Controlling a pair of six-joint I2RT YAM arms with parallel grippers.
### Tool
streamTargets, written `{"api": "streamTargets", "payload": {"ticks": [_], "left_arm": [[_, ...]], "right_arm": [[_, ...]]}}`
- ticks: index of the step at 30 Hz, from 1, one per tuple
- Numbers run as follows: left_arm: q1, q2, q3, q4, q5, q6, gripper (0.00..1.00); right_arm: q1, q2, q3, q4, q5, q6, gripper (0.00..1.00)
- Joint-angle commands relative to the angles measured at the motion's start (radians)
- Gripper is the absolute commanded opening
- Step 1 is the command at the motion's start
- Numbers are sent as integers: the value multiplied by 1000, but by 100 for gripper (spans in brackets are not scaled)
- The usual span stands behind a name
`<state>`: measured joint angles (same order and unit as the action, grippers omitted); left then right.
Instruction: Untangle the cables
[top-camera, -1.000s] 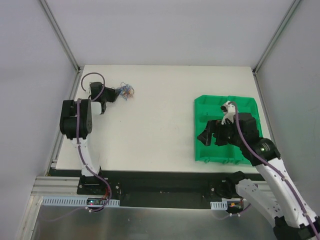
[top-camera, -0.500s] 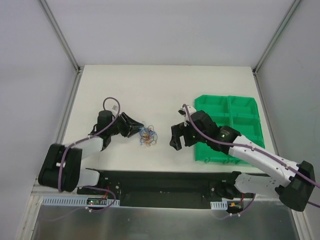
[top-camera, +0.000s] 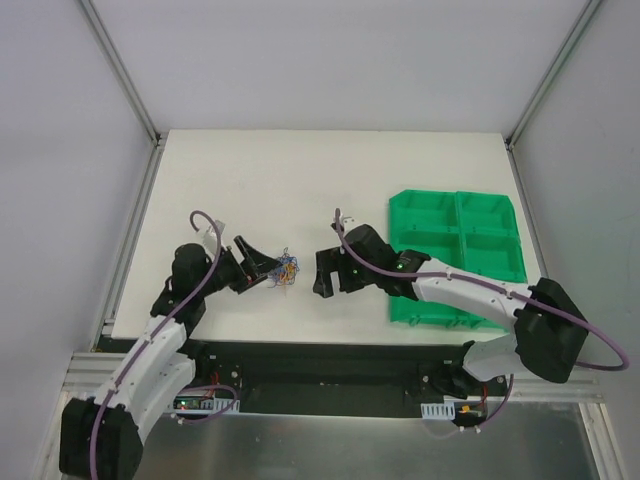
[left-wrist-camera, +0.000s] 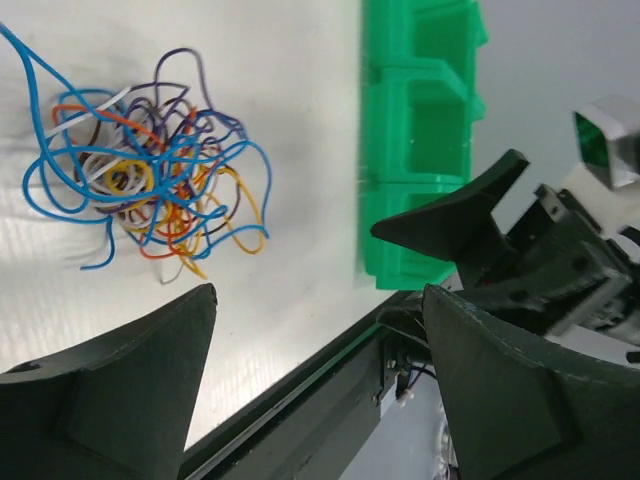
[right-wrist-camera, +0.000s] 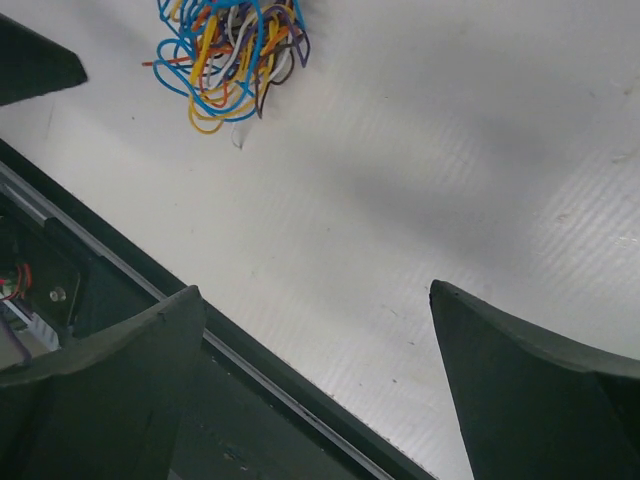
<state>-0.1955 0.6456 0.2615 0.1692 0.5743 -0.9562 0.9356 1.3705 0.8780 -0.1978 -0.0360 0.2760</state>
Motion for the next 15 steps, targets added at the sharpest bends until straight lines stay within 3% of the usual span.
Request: {"api": "streamTargets", "payload": {"ticks": [1, 4, 7, 12, 15], "left_arm": [[1, 176, 119, -80, 88, 118, 80], [1, 300, 202, -164, 75, 180, 72], [1, 301, 187, -220, -16, 124, 63], [1, 181, 122, -232, -232, -9, 66], [2, 238, 188, -229, -266, 17, 64]], "right_arm": [[12, 54, 27, 123, -27, 57, 99], [14, 71, 42, 115, -18, 74, 99], [14, 75, 4, 158, -34, 112, 99], [25, 61, -22, 161, -22, 132, 97], [26, 64, -2, 137, -1, 94, 96]]}}
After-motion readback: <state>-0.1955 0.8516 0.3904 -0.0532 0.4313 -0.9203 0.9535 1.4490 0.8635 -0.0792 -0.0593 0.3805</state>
